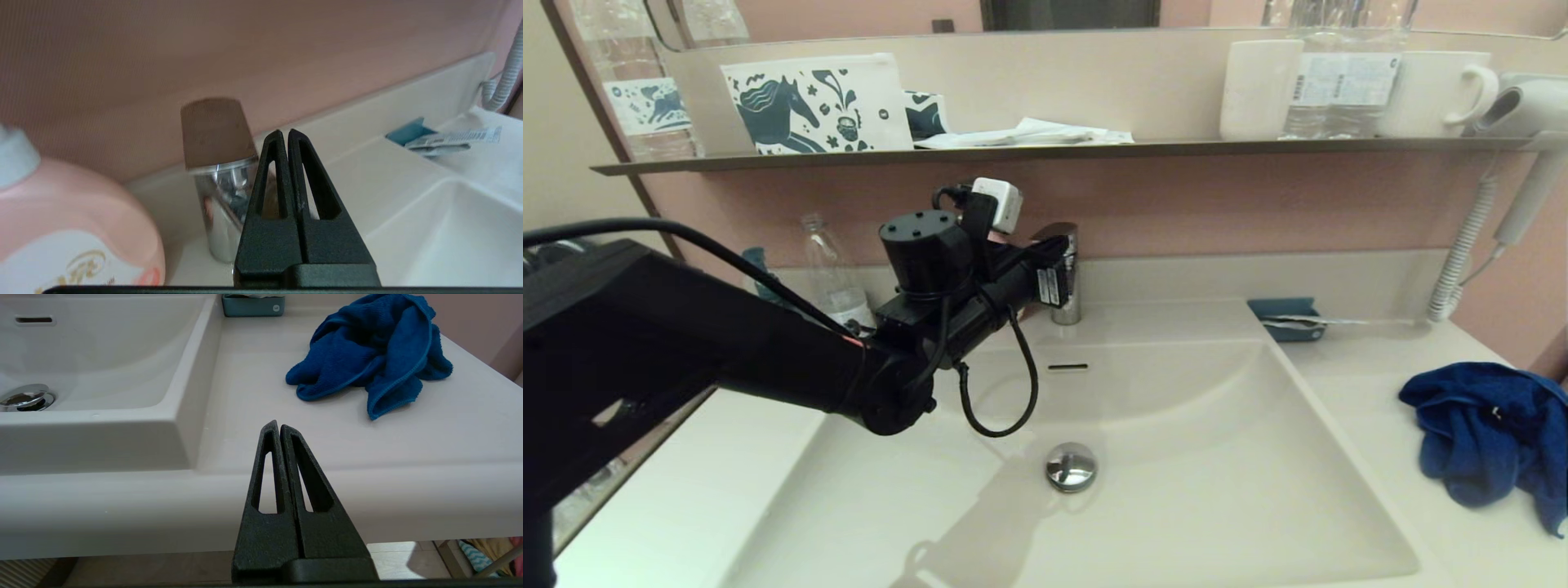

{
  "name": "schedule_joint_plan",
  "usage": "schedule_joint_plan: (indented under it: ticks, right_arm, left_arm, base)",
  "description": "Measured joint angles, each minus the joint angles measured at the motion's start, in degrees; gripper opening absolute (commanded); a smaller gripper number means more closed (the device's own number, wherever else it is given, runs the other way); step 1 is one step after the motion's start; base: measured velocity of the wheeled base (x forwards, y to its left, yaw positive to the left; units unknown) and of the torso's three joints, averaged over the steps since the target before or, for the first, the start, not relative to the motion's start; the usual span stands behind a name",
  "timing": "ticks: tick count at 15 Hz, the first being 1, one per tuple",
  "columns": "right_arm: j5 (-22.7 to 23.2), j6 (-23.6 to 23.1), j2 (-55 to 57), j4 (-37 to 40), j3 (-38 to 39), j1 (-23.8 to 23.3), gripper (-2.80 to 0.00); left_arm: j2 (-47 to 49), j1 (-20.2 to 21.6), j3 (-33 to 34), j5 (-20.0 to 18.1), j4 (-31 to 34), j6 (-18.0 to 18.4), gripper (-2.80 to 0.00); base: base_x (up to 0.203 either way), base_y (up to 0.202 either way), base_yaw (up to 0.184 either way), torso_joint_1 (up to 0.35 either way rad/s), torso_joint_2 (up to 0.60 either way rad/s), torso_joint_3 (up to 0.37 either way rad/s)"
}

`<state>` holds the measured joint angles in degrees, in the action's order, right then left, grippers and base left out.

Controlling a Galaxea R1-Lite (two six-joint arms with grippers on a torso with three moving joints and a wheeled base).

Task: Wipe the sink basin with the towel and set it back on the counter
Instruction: Turn on the faucet

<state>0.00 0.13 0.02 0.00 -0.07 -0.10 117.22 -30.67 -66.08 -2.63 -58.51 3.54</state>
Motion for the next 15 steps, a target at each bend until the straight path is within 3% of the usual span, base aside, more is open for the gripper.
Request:
schedule_joint_plan:
  ticks: [10,15]
  right_arm:
    - [0.0,0.0,0.0,0.0,0.0,0.0,-2.8]
    - [0.0,0.0,0.0,0.0,0.0,0.0,-2.8]
  left_arm:
    - [-0.2,0.0,2.2,0.1,0.7,0.1,-2.8]
    - [0.4,2.0,1.2,-0.5,1.0,0.3,-2.8]
  base:
    - [0.0,0.0,0.0,0.0,0.0,0.0]
    - [0.0,0.0,0.0,0.0,0.0,0.0]
